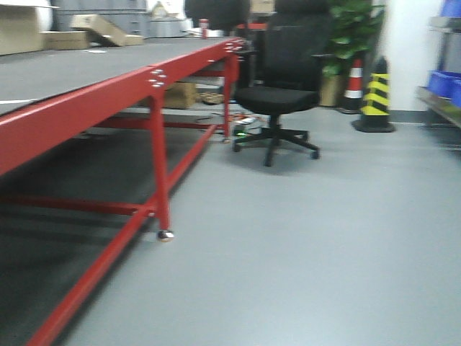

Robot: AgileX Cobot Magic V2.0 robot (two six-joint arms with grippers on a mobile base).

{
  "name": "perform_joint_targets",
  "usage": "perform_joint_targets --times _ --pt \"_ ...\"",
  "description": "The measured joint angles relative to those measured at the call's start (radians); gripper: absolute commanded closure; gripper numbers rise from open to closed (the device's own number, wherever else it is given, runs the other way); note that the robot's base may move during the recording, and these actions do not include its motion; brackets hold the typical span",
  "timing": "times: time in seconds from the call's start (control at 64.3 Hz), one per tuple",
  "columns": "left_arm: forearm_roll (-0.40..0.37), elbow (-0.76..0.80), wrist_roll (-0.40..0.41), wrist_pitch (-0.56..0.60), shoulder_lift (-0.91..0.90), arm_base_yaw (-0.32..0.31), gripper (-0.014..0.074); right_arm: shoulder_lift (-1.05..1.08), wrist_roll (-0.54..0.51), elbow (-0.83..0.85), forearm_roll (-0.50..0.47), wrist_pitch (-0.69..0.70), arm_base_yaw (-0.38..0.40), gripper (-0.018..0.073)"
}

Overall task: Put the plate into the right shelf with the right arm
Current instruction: 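Hold the plate in the right gripper while the base turns away, then carry the plate in the right gripper toward the blue-bin shelf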

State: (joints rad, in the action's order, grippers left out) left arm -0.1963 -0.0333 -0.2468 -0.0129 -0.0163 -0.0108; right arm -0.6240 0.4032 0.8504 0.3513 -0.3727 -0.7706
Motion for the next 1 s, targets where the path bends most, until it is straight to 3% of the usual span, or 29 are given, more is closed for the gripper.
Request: perform_joint_targets --times 0.996 --pt "0.0 0.0 0.0 0.0 0.0 -0.013 0.0643 0.004 0.0 0.0 0.002 0.0 0.0 0.0495"
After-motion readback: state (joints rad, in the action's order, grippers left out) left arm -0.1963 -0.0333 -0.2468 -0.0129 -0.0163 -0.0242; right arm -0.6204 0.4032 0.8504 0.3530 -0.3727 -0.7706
